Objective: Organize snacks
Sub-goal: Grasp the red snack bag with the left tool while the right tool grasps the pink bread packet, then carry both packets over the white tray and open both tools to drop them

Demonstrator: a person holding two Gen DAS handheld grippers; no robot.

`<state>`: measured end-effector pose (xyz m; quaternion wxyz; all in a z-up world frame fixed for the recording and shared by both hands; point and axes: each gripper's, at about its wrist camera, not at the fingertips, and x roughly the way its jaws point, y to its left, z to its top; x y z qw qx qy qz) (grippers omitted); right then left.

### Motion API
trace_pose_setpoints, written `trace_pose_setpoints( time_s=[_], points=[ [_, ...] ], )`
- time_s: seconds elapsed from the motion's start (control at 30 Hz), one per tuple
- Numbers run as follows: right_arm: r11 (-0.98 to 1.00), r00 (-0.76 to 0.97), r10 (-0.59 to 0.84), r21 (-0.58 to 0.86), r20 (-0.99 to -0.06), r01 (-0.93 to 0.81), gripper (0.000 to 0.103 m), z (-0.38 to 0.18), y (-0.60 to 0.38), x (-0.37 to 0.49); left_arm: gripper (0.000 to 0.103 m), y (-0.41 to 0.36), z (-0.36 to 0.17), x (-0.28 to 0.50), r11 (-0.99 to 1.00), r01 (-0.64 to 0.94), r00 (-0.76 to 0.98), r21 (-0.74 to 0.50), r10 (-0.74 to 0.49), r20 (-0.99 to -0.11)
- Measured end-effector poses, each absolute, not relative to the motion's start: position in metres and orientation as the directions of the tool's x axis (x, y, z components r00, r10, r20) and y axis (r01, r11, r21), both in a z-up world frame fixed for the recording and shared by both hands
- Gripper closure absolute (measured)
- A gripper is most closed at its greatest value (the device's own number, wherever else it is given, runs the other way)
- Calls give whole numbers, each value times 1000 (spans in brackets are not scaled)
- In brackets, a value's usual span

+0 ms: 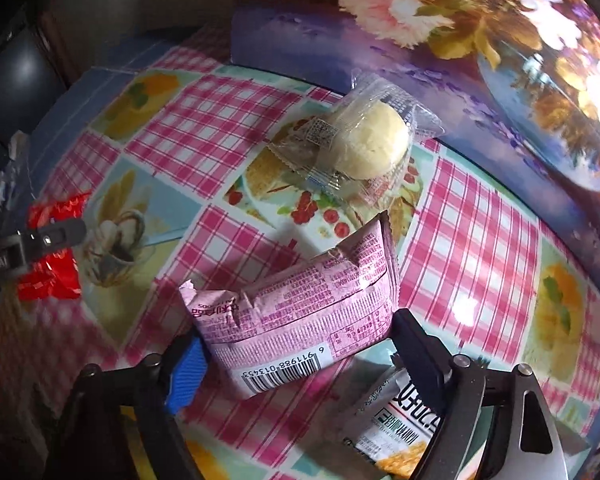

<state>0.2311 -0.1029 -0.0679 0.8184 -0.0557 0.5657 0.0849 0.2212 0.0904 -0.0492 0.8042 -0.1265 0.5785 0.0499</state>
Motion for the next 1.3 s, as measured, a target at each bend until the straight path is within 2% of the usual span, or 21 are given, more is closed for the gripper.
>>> trace_pose_setpoints(
  time_s=[0.4, 0.57, 0.83, 1.3],
  points=[
    [970, 490, 232, 237, -840, -52, 20, -20, -138, 156, 39, 61, -9, 181, 951, -254, 367, -178, -76, -927],
    [960, 563, 225, 278, -795, 10, 20, 10, -157, 132, 39, 33, 11, 163, 954, -236, 402, -184, -76, -912],
    [930, 636, 140, 321, -759, 180, 20, 38, -219, 96, 39, -35, 29, 141, 972, -137, 432, -190, -114, -894],
    [856, 580, -73, 247, -811, 453, 20, 43, -332, 60, 39, -150, 33, 132, 990, 96, 439, -104, -136, -888]
  ],
)
